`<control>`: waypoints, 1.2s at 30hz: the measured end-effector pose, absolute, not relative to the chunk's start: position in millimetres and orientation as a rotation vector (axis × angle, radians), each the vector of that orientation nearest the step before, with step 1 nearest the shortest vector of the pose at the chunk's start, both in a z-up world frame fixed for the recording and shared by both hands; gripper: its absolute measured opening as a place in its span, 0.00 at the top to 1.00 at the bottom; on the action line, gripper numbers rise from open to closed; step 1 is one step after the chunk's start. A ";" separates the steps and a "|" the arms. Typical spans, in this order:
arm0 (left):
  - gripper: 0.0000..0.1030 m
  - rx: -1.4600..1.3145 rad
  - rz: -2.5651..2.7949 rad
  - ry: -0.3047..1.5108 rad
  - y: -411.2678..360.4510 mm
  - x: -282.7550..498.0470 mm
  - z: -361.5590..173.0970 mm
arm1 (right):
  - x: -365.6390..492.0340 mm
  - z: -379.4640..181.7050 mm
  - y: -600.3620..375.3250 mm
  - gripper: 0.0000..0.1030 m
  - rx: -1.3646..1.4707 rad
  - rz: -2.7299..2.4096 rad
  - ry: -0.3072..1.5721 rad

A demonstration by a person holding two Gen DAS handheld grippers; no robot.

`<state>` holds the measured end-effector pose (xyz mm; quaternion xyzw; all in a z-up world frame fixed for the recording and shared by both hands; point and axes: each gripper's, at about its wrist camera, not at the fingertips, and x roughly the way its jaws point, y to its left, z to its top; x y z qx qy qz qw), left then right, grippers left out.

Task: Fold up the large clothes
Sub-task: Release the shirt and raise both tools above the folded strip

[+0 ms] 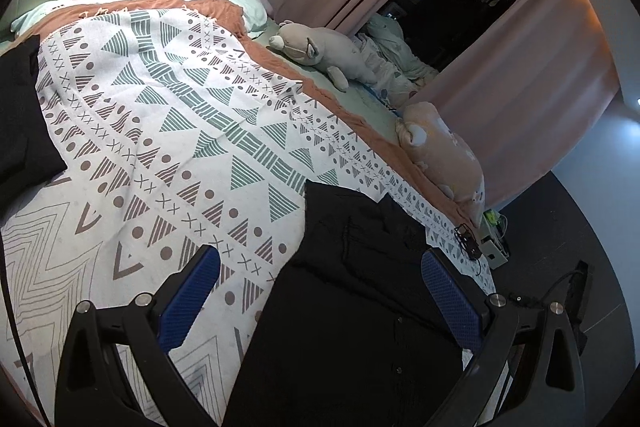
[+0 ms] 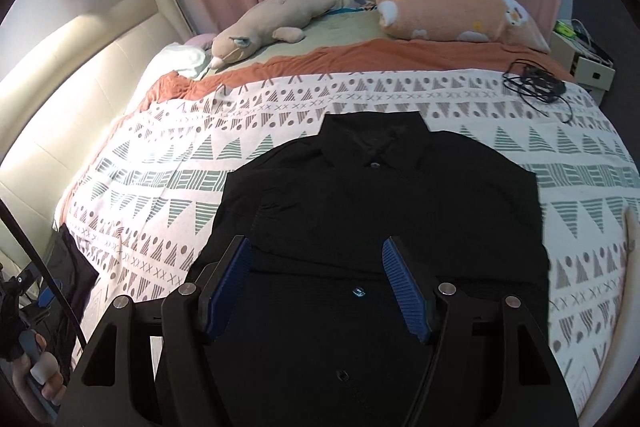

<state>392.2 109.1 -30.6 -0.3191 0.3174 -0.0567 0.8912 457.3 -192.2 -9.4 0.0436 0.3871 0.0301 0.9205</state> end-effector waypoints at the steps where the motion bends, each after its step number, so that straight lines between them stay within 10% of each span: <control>1: 0.00 -0.648 -0.122 0.659 104.9 384.9 -29.7 | 445.8 -4.5 -197.6 0.35 0.093 0.064 0.787; 36: 0.00 -0.359 -0.172 0.563 76.9 201.0 -0.9 | 131.8 -14.4 -309.1 0.35 0.109 -0.047 0.595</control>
